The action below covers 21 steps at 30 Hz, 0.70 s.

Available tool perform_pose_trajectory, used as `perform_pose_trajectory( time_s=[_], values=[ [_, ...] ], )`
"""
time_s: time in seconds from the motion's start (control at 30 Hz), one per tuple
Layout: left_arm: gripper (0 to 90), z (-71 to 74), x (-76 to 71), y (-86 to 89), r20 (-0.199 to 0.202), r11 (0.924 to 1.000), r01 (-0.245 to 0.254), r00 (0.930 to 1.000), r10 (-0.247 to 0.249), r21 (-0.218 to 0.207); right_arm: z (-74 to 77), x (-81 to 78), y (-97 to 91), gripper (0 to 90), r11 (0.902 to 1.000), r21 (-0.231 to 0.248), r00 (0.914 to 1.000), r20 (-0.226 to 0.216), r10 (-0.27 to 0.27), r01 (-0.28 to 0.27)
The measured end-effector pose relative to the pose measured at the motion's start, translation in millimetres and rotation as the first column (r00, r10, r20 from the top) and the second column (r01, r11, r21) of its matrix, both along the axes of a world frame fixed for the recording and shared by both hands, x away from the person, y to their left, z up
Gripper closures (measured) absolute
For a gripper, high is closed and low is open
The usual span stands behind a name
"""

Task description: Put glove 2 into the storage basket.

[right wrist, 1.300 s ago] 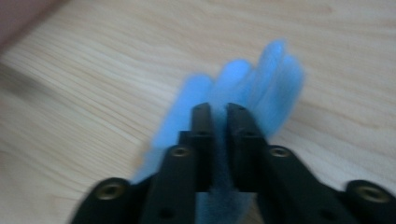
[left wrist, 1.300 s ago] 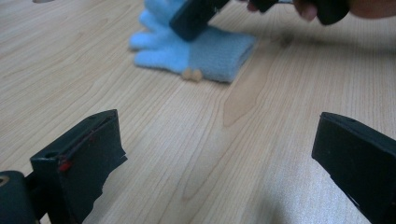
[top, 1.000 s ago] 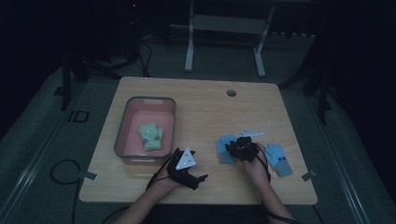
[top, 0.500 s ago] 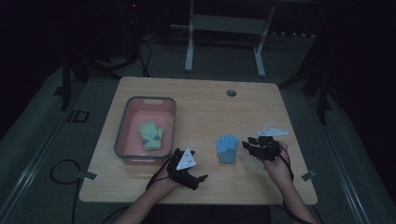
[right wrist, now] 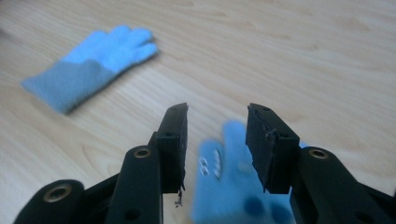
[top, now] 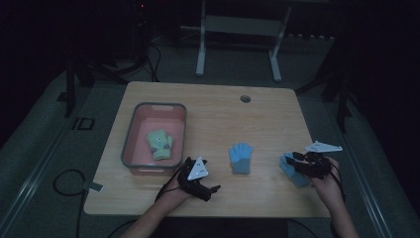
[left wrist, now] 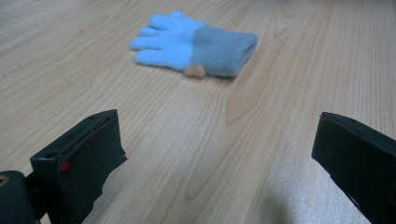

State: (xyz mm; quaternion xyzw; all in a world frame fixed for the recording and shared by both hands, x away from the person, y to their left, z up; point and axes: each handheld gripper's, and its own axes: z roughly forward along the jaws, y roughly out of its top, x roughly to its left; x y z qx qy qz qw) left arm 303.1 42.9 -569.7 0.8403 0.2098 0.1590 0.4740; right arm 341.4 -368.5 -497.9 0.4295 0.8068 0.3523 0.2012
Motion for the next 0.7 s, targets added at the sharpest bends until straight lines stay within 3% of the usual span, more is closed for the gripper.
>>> perform_pose_trajectory(
  time_s=[0.13,0.2,0.4,0.57,0.6,0.7],
  values=[
    [2.0,0.4,-0.6,0.2,-0.001,1.0,-0.001,1.0,0.001,-0.005,-2.8,-2.9,-10.3,57.0,1.0,-0.006,0.9999,-0.015,-0.003,0.003],
    [2.0,0.3,-0.3,0.0,-0.001,1.0,-0.001,1.0,0.001,0.0,-8.3,-3.4,-18.3,56.7,0.9994,-0.035,0.9995,-0.03,-0.008,0.007],
    [1.9,-0.1,-0.4,0.3,-0.006,1.0,0.0,1.0,0.0,-0.001,-22.0,1.1,-21.9,54.9,0.9977,-0.066,0.9972,-0.074,0.011,-0.016],
    [1.9,0.3,-0.5,1.0,-0.005,1.0,0.0,1.0,0.0,-0.004,-41.7,9.3,-21.0,54.9,0.9882,-0.152,0.9949,-0.101,0.005,-0.02],
    [1.9,0.3,-0.5,1.1,-0.004,1.0,0.001,1.0,-0.001,-0.005,-43.5,9.5,-22.0,56.6,0.9921,-0.123,0.995,-0.1,0.009,-0.022],
    [1.9,0.1,-0.5,1.2,-0.004,1.0,0.001,1.0,-0.002,-0.006,-44.1,9.0,-23.6,62.6,0.9938,-0.109,0.9947,-0.102,0.009,-0.021]
  ],
)
